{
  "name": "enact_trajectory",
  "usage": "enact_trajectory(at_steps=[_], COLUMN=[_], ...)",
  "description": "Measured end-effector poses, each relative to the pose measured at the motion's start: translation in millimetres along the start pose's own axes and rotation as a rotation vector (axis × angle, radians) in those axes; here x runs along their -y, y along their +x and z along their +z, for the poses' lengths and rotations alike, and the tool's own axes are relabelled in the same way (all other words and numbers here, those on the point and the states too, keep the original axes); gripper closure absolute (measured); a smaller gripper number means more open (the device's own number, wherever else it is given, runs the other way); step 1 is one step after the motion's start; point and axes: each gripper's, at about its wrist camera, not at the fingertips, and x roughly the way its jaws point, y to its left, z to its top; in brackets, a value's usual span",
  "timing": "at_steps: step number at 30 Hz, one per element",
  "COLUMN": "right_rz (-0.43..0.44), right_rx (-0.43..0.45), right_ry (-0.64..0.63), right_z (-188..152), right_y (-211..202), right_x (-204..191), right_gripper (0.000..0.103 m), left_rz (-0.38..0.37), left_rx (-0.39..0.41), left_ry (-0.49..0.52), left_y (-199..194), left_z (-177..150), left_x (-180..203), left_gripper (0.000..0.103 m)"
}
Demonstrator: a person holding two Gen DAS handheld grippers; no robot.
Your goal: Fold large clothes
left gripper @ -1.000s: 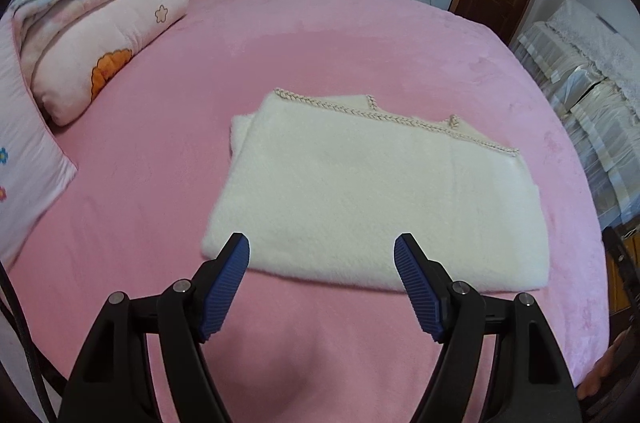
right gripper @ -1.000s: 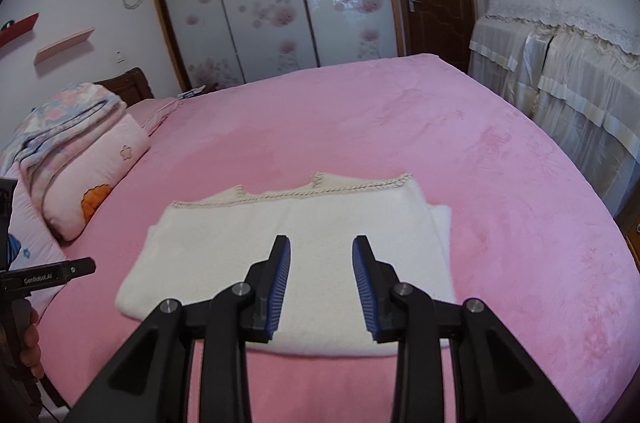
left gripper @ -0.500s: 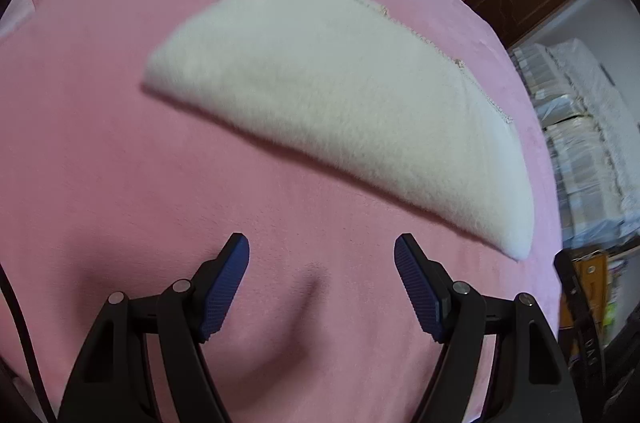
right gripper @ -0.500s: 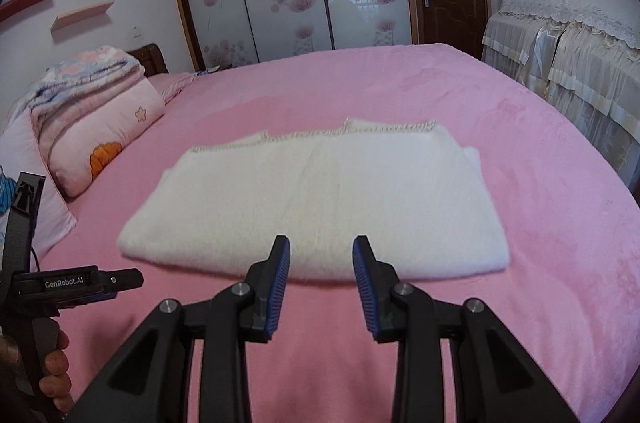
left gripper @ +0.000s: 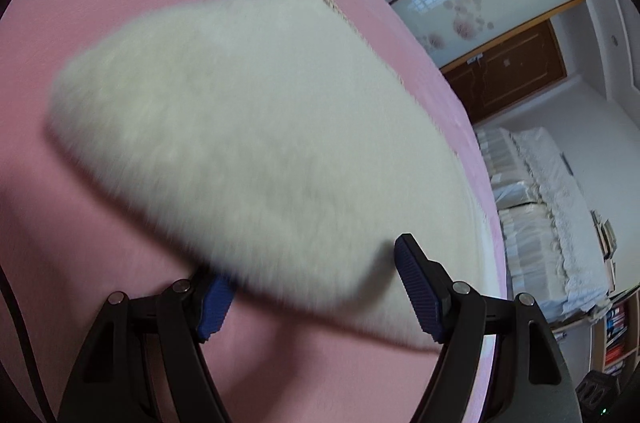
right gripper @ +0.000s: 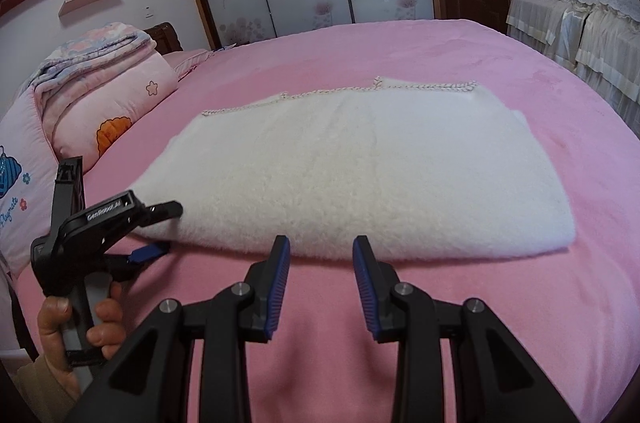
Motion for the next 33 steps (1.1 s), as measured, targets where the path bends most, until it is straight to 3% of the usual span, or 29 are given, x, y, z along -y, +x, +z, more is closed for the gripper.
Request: enact_trajectory(at_steps=[8, 13, 16, 19, 21, 23, 27, 33], right_rz=[-0.013, -0.033, -0.061, -0.087, -0.085, -0.082, -0.088, -0.011], right_rx=[0.049, 0.078, 0.095, 0.098, 0.067, -0.010, -0.004, -0.013], right_ry=[-0.048, -0.077, -0.096, -0.108, -0.105, -0.104, -0.114, -0.017], right_z=[25, 48, 61, 72, 75, 68, 57, 56], right_y=[31, 60, 76, 94, 109, 132, 138, 137], right_x=[-11, -20, -26, -29, -28, -23, -22, -4], right_gripper=[0.070, 0.071, 0.071, 0.072, 0.075, 0.075, 0.075, 0.075], left_rz=[0.031, 0.142, 0.156, 0.152, 0.174, 0.214, 0.322, 0.285], left_rx=[0.057, 0.062, 0.037, 0.039, 0.066, 0.104, 0.207, 0.297], left_ry=[-0.009, 0.024, -0.009, -0.042, -0.027, 0.030, 0.251, 0.479], left_y=[33, 41, 38, 31, 25, 20, 9, -7], left_z=[36, 41, 44, 44, 41, 39, 32, 17], left_x=[5, 17, 14, 14, 16, 32, 83, 158], left_gripper=[0.029, 0.033, 0.033, 0.039, 0.049, 0.065, 0.074, 0.080])
